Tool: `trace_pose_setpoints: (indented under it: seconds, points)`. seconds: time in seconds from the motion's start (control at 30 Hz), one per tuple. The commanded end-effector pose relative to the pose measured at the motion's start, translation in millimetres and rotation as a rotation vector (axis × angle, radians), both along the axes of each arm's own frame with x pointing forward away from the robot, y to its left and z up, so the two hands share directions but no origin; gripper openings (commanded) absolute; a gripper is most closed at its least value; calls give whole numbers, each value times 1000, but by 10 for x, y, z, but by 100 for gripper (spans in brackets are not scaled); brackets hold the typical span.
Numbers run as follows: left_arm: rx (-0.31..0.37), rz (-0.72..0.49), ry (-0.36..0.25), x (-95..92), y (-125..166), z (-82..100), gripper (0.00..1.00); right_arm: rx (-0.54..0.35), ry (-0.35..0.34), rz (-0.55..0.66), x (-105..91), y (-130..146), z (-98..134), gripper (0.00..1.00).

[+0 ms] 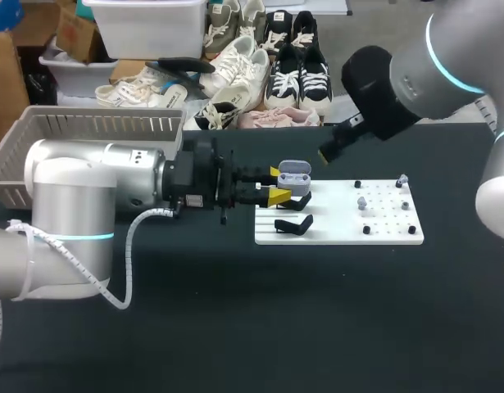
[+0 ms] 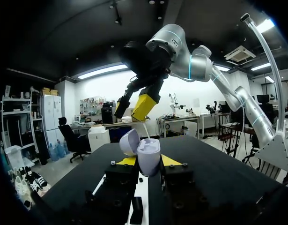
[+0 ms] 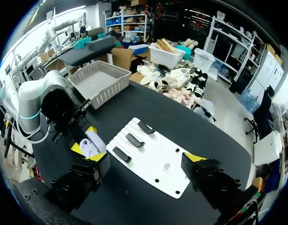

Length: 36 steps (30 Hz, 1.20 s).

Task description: Pick up each earbud case from the left stands, insert the matching earbuds, close the lid, and place the case in the box.

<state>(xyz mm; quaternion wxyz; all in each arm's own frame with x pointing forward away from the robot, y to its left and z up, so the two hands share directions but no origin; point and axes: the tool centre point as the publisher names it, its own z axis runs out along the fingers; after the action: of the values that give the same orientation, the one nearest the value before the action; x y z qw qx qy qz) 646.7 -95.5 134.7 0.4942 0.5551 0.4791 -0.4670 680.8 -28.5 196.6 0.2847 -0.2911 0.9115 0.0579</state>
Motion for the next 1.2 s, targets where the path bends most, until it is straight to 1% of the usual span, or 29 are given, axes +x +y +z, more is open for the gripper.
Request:
trace_pose_setpoints:
  seconds: [0.03, 0.17, 0.23, 0.33, 0.47, 0.53, 0.6, 0.67, 0.77, 0.93, 1.0, 1.17, 1.2]
  points:
    - [-2, 2, -1, -2, 0, -7, 0, -165, -61, -141, -31, -173, 75, 100]
    - [-2, 2, -1, -2, 0, -7, 0, -251, -18, -198, 60, -366, -44, 100]
    - [-2, 2, -1, -2, 0, -7, 0, -266, 15, -219, 89, -438, -113, 100]
    - [-2, 2, -1, -2, 0, -7, 0, -304, 70, -252, 158, -581, -276, 100]
    - [-2, 2, -1, -2, 0, -7, 0, -312, 127, -277, 229, -742, -448, 100]
    - [-2, 2, -1, -2, 0, -7, 0, -321, 138, -271, 243, -783, -487, 100]
    - [-2, 2, -1, -2, 0, -7, 0, -296, 163, -261, 274, -833, -525, 100]
    - [-2, 2, -1, -2, 0, -7, 0, -279, 174, -260, 313, -881, -557, 100]
    - [-2, 2, -1, -2, 0, -7, 0, -271, 192, -257, 369, -954, -621, 100]
    - [-2, 2, -1, -2, 0, -7, 0, -302, 238, -251, 448, -1074, -820, 100]
    - [-2, 2, -1, -2, 0, -7, 0, -303, 248, -244, 469, -1100, -900, 97]
    - [-2, 2, -1, -2, 0, -7, 0, -285, 254, -230, 531, -1155, -1067, 82]
    - [-2, 2, -1, -2, 0, -7, 0, -279, 256, -230, 555, -1180, -1098, 75]
